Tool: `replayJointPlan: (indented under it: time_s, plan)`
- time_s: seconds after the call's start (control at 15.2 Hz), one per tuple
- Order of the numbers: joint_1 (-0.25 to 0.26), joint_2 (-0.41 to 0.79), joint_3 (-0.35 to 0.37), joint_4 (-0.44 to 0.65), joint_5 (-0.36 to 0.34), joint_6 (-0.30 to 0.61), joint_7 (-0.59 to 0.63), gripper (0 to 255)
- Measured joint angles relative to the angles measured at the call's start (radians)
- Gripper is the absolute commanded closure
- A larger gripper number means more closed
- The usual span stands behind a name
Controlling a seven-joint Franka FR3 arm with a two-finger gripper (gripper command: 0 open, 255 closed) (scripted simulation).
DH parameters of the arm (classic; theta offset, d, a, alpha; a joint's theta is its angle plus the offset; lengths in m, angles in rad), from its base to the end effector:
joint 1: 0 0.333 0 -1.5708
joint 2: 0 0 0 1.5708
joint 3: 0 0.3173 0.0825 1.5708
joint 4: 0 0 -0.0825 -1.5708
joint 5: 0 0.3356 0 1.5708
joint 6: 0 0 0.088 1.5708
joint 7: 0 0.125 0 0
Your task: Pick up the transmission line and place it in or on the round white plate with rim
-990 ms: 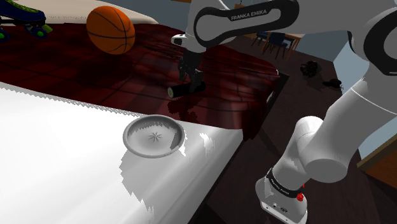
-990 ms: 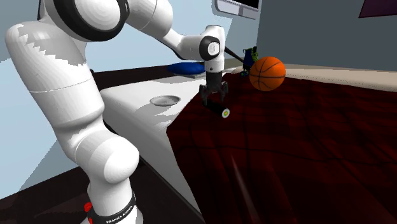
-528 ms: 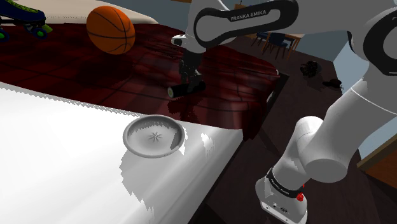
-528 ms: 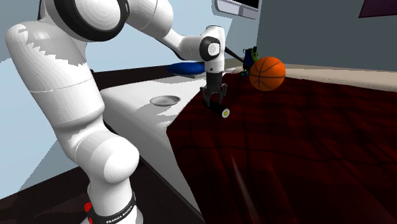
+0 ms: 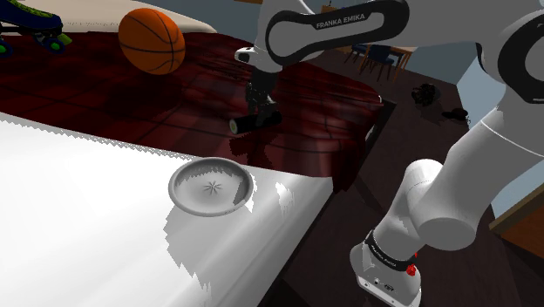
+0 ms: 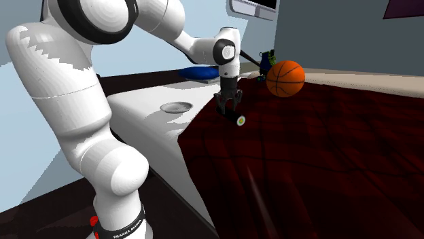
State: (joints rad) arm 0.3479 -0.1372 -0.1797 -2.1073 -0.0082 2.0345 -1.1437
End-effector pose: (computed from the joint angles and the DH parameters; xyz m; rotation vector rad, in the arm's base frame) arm 0.4697 0.0762 0.4840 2.4731 1.9119 0.0985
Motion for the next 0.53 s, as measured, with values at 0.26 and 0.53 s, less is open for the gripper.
replayJointPlan:
  time_s: [0.26,0.53]
  plan:
    - [0.001,-0.007,0.001,0.022,-0.001,-0.031,0.003,255]
    - [0.000,-0.016,0.001,0.065,-0.003,-0.083,0.003,255]
